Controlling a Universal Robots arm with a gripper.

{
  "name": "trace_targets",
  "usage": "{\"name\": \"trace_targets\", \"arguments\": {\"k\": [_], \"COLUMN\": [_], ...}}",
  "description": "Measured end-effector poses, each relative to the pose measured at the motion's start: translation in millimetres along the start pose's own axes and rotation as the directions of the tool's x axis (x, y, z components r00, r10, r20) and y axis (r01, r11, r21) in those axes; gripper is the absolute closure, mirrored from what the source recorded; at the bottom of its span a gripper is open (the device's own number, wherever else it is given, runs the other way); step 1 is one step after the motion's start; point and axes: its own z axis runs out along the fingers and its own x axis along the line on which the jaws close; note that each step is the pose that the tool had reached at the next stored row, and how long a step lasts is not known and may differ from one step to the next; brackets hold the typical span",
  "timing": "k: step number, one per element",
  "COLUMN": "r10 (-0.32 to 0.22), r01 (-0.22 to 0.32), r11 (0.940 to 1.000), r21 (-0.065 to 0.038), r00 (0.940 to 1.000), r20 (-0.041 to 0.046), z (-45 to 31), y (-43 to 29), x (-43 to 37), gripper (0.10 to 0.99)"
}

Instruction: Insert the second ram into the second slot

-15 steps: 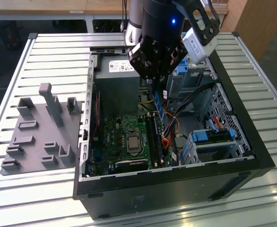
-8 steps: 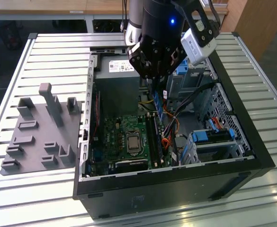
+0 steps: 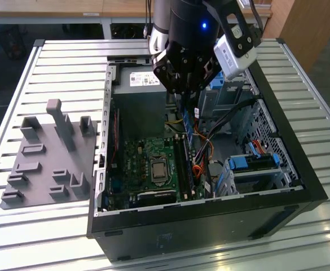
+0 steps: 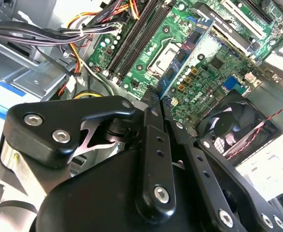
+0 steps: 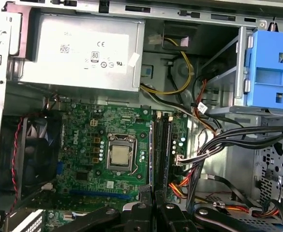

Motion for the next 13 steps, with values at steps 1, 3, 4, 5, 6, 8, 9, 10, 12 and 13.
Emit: {"name": "trace_targets", "arguments": {"k": [1, 3, 4, 5, 6, 8, 9, 10, 12, 13], "r10": [0.006, 0.018, 0.024, 0.029, 0.035, 0.046, 0.053, 0.058, 0.069, 0.074], "r01": [-0.006, -0.018, -0.024, -0.029, -0.035, -0.046, -0.053, -0.058, -0.069, -0.074], "r11": [1.0, 0.9998, 0.9997, 0.9996, 0.9994, 0.9989, 0.9986, 0.9983, 0.9976, 0.9972], "r21": [0.0, 0.0, 0.0, 0.0, 0.0, 0.001, 0.001, 0.001, 0.001, 0.001], "r00": [1.0, 0.9998, 0.9997, 0.9996, 0.9994, 0.9989, 0.9986, 0.9983, 0.9976, 0.9972], "r20": [0.0002, 0.0005, 0.0007, 0.0009, 0.001, 0.0014, 0.0015, 0.0017, 0.002, 0.0022], "z": [0.0, 0.0, 0.0, 0.0, 0.0, 0.0, 0.0, 0.0, 0.0, 0.0], "y": [0.0, 0.0, 0.0, 0.0, 0.0, 0.0, 0.0, 0.0, 0.0, 0.0], "x": [0.0, 0.0, 0.0, 0.0, 0.0, 0.0, 0.0, 0.0, 0.0, 0.0], "gripper": [0.949, 0.949, 0.949, 0.949, 0.949, 0.949, 0.949, 0.949, 0.949, 0.949]}}
